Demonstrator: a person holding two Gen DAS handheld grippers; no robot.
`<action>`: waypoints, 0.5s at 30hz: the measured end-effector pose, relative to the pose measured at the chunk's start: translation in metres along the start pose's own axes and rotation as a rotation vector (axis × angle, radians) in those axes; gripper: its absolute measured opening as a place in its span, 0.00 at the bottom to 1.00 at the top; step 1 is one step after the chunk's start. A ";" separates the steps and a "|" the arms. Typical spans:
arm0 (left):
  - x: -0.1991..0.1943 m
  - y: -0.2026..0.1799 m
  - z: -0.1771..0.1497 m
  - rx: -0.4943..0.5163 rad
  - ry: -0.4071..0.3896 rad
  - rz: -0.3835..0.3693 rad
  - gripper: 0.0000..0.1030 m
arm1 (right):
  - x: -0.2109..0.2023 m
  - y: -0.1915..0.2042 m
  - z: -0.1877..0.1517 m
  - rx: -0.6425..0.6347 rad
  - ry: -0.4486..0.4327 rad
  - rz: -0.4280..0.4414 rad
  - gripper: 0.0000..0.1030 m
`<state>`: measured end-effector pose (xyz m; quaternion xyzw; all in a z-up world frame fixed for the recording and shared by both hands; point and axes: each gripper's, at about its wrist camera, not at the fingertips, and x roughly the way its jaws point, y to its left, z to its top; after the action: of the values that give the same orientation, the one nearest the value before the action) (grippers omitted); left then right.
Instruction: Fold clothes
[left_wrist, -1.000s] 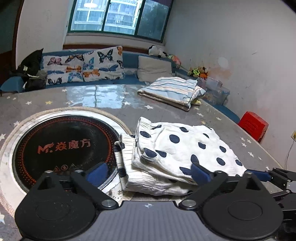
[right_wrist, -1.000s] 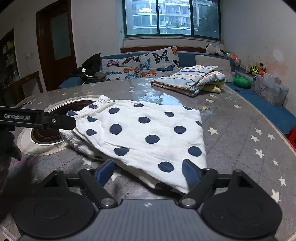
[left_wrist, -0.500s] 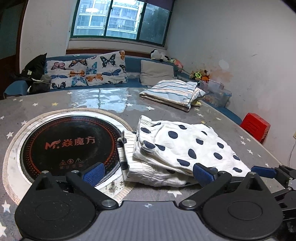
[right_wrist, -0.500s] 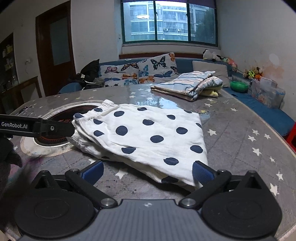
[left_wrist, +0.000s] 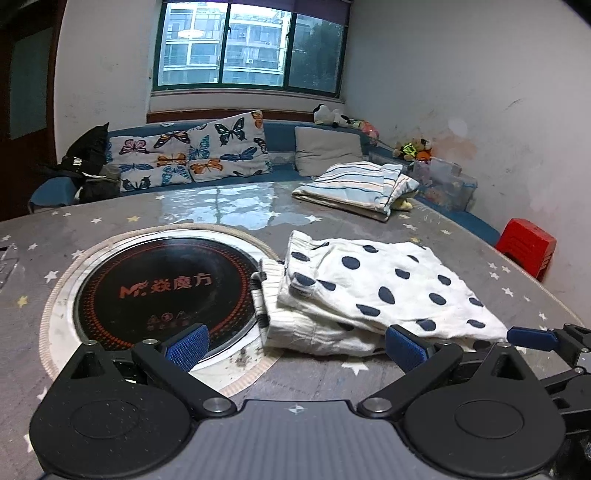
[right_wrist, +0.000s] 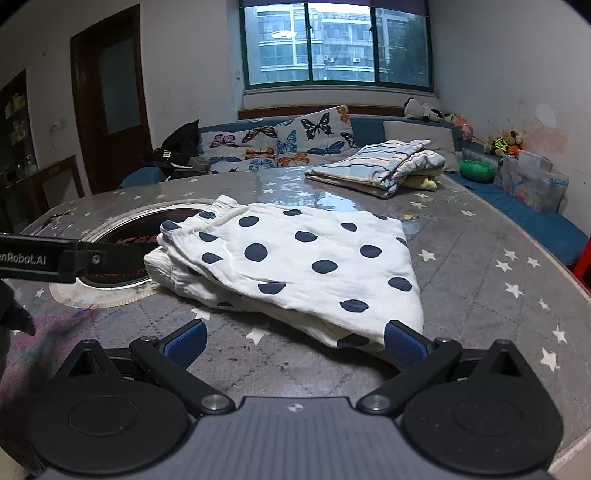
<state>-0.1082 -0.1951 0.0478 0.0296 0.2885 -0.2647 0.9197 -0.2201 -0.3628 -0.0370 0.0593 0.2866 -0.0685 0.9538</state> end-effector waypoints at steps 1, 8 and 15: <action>-0.002 0.000 -0.001 0.000 0.000 0.005 1.00 | -0.001 0.000 -0.001 0.006 -0.001 -0.001 1.00; -0.008 0.001 -0.005 -0.006 0.007 0.027 1.00 | 0.001 0.002 -0.007 0.040 -0.004 -0.008 1.00; -0.005 0.002 -0.010 -0.009 0.035 0.050 1.00 | 0.003 0.003 -0.010 0.057 -0.018 -0.002 1.00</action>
<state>-0.1156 -0.1894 0.0422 0.0373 0.3051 -0.2399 0.9208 -0.2226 -0.3584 -0.0463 0.0855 0.2760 -0.0783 0.9541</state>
